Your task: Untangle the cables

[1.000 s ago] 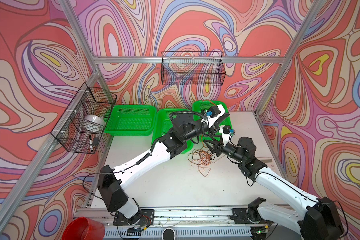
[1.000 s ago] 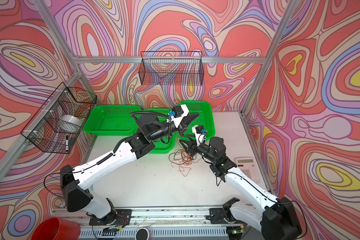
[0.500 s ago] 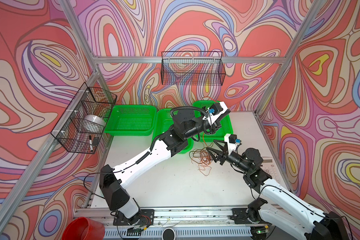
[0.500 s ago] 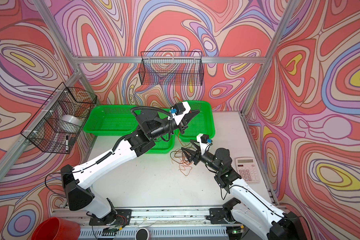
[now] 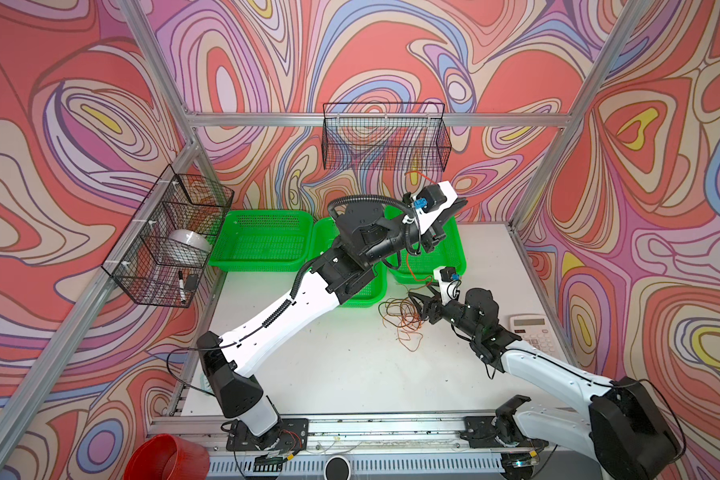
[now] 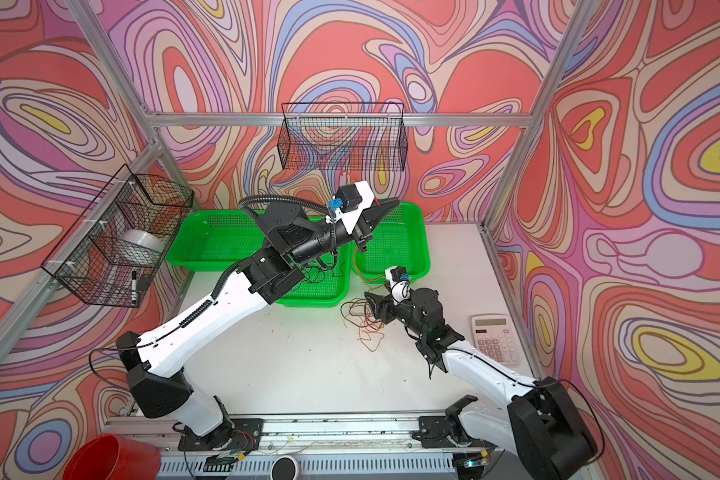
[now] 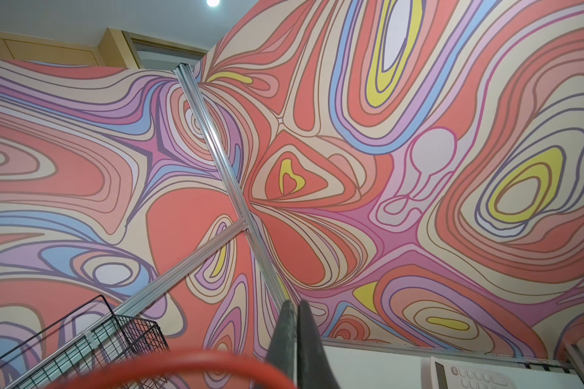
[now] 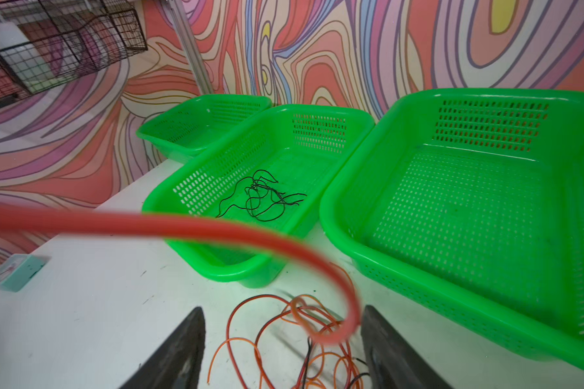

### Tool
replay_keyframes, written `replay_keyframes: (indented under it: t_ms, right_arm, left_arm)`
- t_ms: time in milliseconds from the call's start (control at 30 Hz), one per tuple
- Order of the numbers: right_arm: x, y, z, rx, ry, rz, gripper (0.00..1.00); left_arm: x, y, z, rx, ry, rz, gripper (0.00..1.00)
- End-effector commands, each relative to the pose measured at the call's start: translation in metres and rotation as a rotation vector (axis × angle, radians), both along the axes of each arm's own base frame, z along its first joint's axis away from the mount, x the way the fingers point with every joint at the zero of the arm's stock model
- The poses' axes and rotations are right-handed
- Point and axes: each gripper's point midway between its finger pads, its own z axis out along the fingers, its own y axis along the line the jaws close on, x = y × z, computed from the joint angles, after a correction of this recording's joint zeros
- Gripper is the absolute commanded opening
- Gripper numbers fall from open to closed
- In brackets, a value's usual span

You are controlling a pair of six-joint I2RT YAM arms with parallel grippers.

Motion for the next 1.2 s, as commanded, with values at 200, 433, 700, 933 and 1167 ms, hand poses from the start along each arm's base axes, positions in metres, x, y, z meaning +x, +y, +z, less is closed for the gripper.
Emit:
replay_keyframes:
  t_ms: [200, 433, 700, 933, 1167]
  right_arm:
    - [0.014, -0.006, 0.005, 0.048, -0.047, -0.078, 0.65]
    - [-0.004, 0.005, 0.042, 0.120, -0.142, 0.029, 0.59]
    - [-0.014, -0.034, 0.019, 0.089, 0.097, -0.178, 0.78]
    - [-0.036, -0.065, -0.008, 0.099, 0.240, -0.321, 0.81]
    - [-0.040, -0.068, -0.019, 0.126, 0.292, -0.350, 0.80]
  left_arm:
    - [-0.010, 0.005, 0.040, 0.015, -0.090, 0.000, 0.00]
    - [0.007, 0.008, 0.045, 0.020, -0.080, 0.035, 0.00]
    - [0.079, 0.007, 0.040, -0.031, -0.059, 0.081, 0.00]
    - [0.131, -0.007, 0.018, -0.076, -0.107, 0.137, 0.00]
    - [0.197, -0.024, -0.037, -0.146, -0.109, 0.248, 0.00]
